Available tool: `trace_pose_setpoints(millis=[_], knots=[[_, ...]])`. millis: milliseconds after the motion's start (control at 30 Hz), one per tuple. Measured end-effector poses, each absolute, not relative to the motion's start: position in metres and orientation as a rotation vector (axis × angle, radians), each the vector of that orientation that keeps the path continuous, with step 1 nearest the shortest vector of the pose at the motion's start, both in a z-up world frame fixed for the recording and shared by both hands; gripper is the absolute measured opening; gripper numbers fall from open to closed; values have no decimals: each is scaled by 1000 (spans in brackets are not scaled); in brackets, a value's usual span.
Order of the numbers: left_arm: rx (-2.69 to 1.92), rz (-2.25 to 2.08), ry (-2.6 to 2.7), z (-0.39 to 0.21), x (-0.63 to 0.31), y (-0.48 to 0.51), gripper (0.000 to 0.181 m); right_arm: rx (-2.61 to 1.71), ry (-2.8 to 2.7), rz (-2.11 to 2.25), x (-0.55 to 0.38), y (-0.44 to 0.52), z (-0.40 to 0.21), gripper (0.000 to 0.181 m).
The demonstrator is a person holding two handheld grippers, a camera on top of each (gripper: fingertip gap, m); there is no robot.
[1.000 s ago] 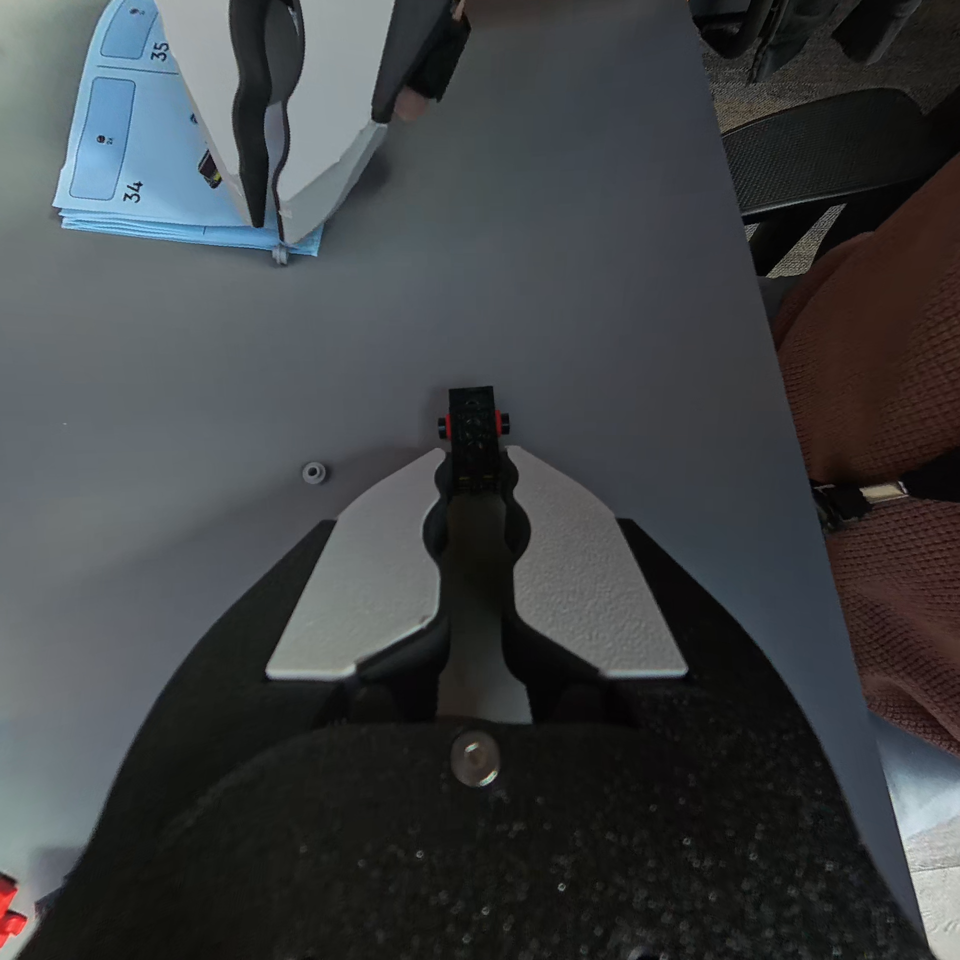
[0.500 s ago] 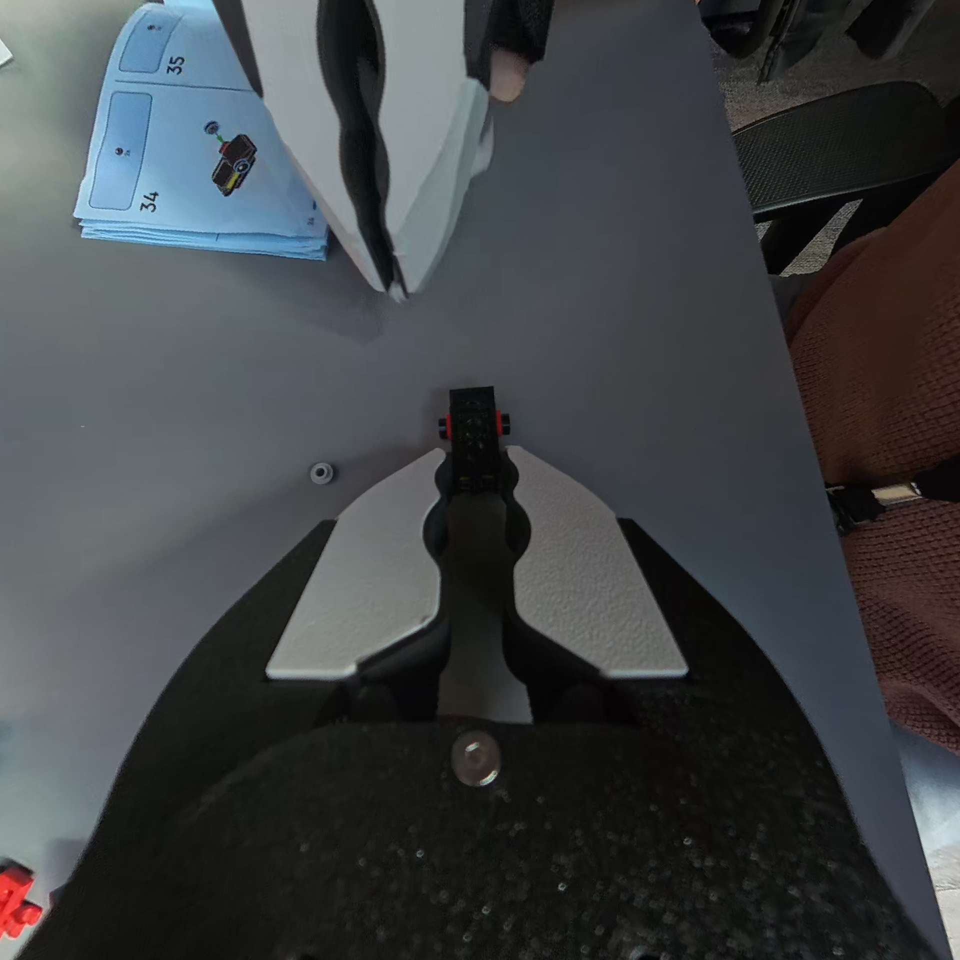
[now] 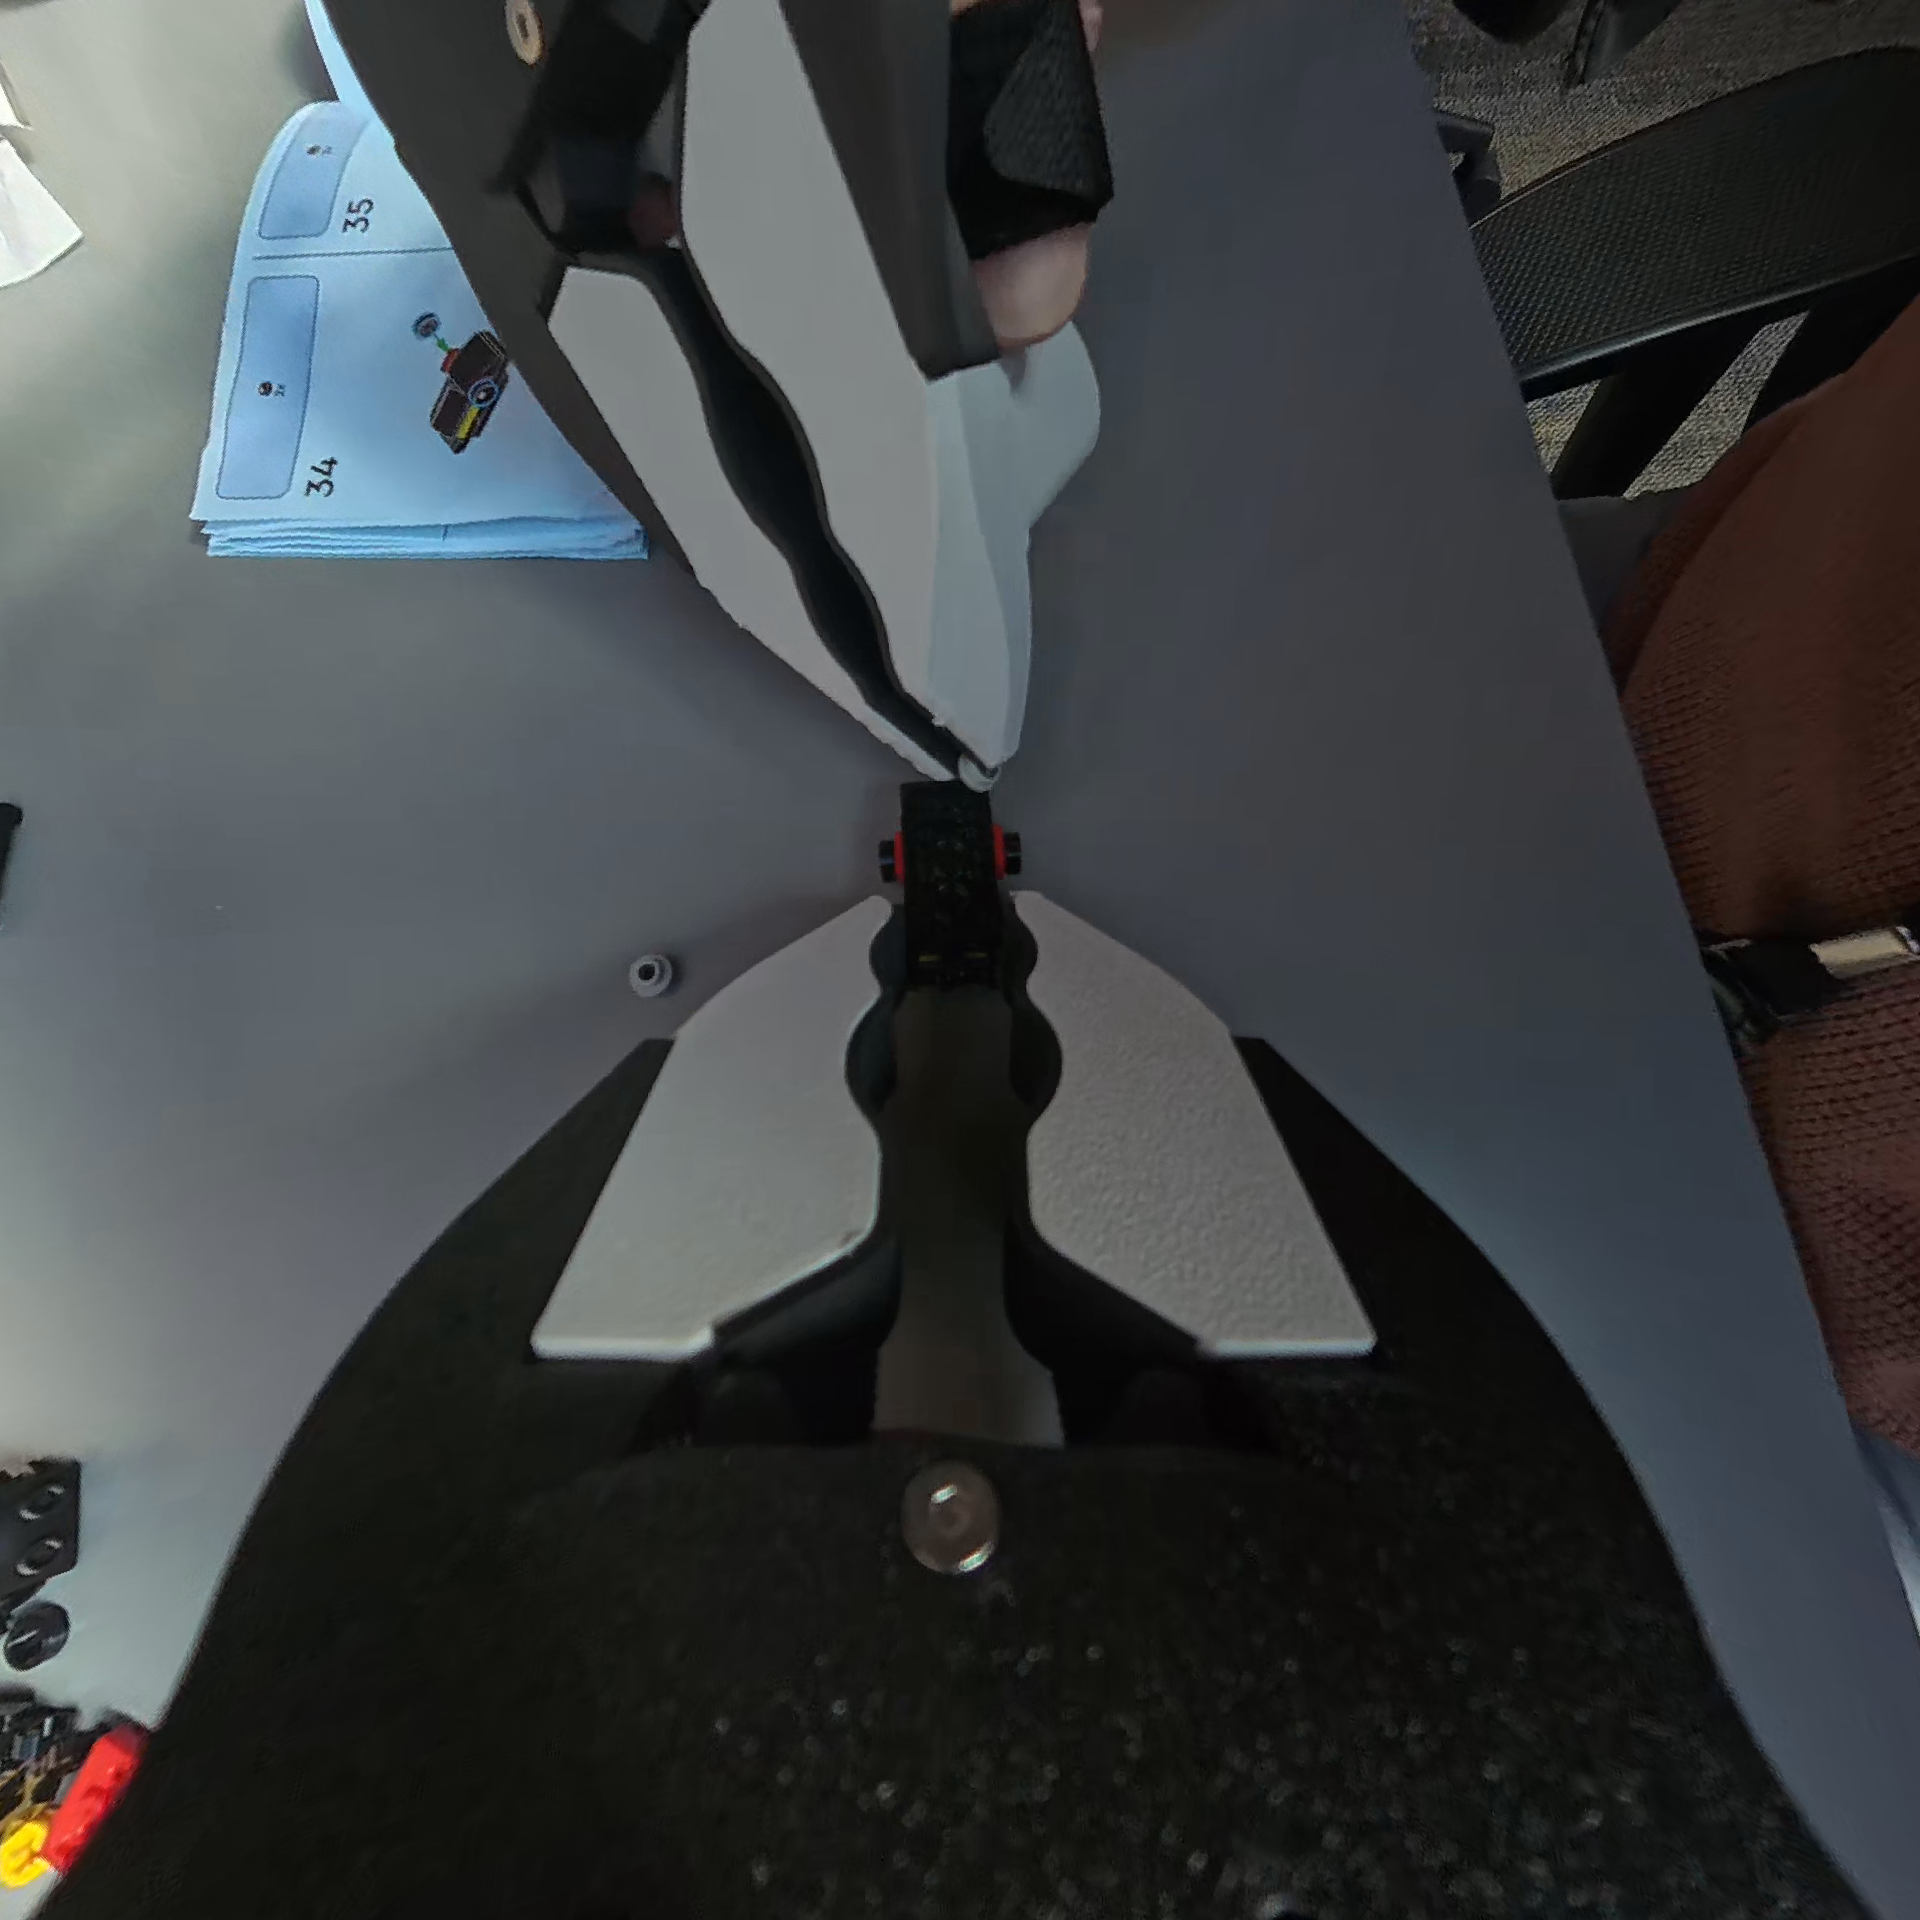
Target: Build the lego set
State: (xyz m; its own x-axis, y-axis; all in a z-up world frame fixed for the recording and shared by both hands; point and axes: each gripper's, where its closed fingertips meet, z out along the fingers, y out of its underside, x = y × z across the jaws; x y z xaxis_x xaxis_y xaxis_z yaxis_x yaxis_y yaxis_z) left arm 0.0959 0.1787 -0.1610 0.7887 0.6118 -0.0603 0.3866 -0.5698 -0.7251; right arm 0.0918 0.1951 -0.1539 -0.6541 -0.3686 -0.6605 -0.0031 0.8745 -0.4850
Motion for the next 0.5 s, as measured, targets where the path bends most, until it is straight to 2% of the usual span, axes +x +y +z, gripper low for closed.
trace_pose_setpoints(millis=[500], knots=[[-2242,408,-730,-160,95,180,17,-355,2349,-621,90,190,-153,5]])
